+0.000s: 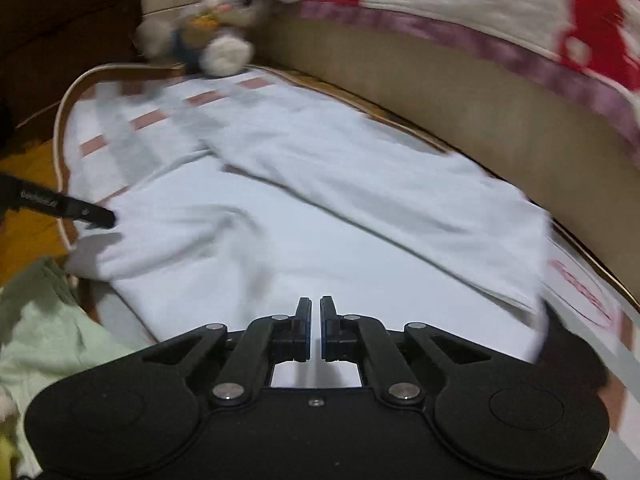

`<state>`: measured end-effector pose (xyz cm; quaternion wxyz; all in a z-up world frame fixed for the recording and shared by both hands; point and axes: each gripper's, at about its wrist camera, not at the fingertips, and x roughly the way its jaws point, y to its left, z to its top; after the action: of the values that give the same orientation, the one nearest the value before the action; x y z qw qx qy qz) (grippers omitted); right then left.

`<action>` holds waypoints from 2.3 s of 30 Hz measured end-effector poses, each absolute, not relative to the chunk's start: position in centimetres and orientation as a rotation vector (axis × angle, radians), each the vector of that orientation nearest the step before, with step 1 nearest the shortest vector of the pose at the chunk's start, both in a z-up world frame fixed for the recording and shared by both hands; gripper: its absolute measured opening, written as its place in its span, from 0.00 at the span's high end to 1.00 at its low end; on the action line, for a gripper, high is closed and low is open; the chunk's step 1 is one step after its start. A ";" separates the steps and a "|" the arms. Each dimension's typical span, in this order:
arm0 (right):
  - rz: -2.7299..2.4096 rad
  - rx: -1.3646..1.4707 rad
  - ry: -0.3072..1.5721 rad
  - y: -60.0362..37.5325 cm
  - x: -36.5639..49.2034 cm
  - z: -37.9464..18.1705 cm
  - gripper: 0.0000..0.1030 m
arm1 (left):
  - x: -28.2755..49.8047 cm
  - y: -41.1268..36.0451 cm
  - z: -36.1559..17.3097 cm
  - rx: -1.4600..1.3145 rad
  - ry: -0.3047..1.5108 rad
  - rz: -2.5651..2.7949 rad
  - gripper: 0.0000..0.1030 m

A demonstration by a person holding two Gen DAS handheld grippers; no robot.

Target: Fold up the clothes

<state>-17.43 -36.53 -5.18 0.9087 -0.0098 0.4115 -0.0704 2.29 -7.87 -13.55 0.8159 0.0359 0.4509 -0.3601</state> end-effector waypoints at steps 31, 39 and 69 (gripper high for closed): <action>-0.102 0.379 0.671 -48.4 -21.6 -8.2 0.95 | 3.7 -8.3 -15.4 0.102 0.986 -0.724 0.50; -0.178 0.461 0.774 -48.7 -21.3 -12.0 0.90 | 4.7 -9.1 -16.5 0.064 1.020 -0.713 0.36; -0.277 0.580 0.546 -51.2 -20.7 -12.5 0.93 | 2.4 -10.3 -12.9 0.098 0.663 -0.797 0.95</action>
<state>-20.70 -51.17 -12.54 0.9124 0.2817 0.2650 -0.1342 2.39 -10.29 -12.90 0.8674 0.0470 0.3166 -0.3809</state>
